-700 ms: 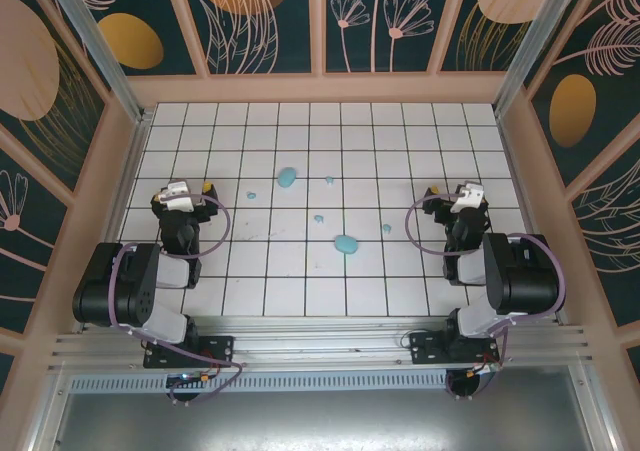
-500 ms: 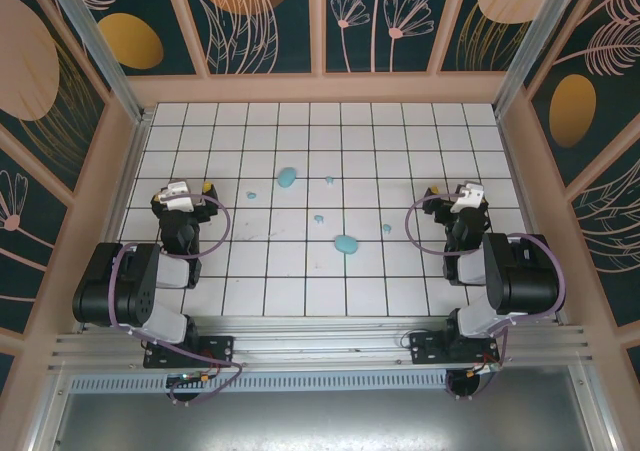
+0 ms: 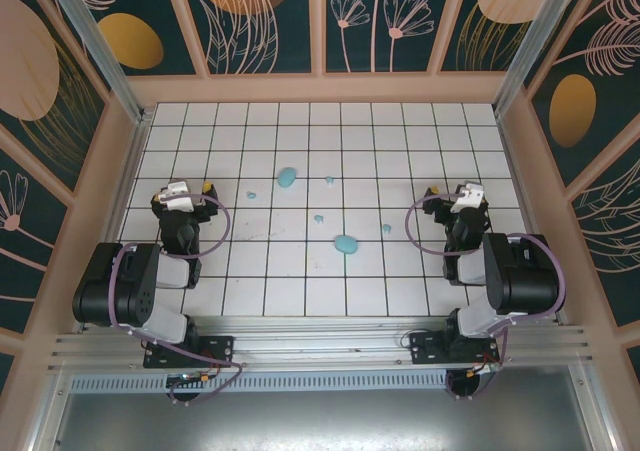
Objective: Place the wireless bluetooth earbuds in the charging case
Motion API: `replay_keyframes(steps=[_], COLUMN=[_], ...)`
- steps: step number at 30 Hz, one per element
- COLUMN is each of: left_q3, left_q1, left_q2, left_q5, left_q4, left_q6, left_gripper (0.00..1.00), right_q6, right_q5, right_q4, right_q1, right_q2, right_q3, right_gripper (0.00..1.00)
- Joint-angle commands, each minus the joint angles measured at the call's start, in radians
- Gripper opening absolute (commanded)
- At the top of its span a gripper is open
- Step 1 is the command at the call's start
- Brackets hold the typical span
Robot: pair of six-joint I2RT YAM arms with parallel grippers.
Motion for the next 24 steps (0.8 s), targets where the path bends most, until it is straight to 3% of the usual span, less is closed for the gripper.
replay_keyframes(steps=[1, 22, 24], left_q3=[0.005, 0.0, 0.02], left_q1=[0.005, 0.005, 0.005], left_q2=[0.003, -0.003, -0.036], left_q5=[0.016, 0.024, 0.049], left_q4=[0.014, 0.022, -0.04], left_q6=[-0.017, -0.013, -0.003], left_gripper=[0.99, 0.98, 0.99], right_q6=[0.006, 0.007, 0.007], right_q5=[-0.012, -0.015, -0.008], right_q4=[0.041, 0.041, 0.053], right_q1=[0.006, 0.004, 0.006], right_q2=[0.005, 0.004, -0.004], right_q3=[0.017, 0.017, 0.006], right_gripper=[0.99, 0.99, 0.99])
